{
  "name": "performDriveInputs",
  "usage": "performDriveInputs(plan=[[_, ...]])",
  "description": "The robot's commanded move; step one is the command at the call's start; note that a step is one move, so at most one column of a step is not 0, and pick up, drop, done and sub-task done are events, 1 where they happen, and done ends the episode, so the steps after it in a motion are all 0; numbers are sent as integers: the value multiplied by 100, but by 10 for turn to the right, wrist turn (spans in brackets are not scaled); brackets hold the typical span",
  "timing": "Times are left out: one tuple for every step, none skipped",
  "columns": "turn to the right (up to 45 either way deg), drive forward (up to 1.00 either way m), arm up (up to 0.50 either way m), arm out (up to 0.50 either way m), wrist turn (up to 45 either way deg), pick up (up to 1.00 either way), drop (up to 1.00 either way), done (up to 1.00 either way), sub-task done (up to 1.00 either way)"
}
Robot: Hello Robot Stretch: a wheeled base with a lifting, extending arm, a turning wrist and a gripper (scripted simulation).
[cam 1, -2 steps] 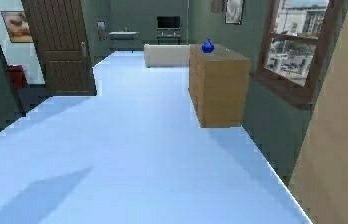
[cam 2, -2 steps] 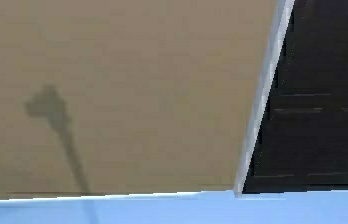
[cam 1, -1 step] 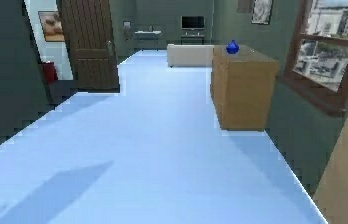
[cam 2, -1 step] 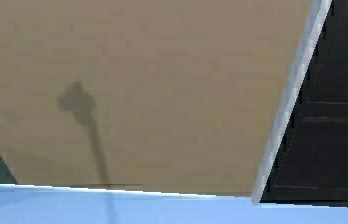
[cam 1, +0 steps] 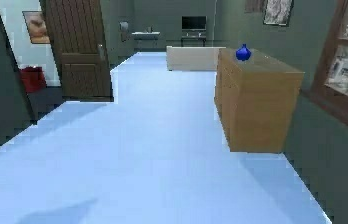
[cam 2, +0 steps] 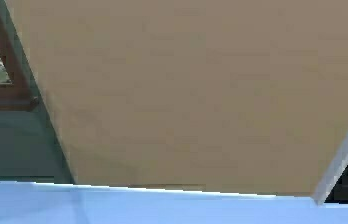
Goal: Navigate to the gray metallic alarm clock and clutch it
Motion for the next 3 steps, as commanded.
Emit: performDriveInputs(plan=[[-450, 0, 0, 0, 0, 0, 0, 0, 0], [-60, 0, 0, 0, 0, 0, 0, 0, 0], [0, 95, 0, 0, 0, 0, 0, 0, 0]])
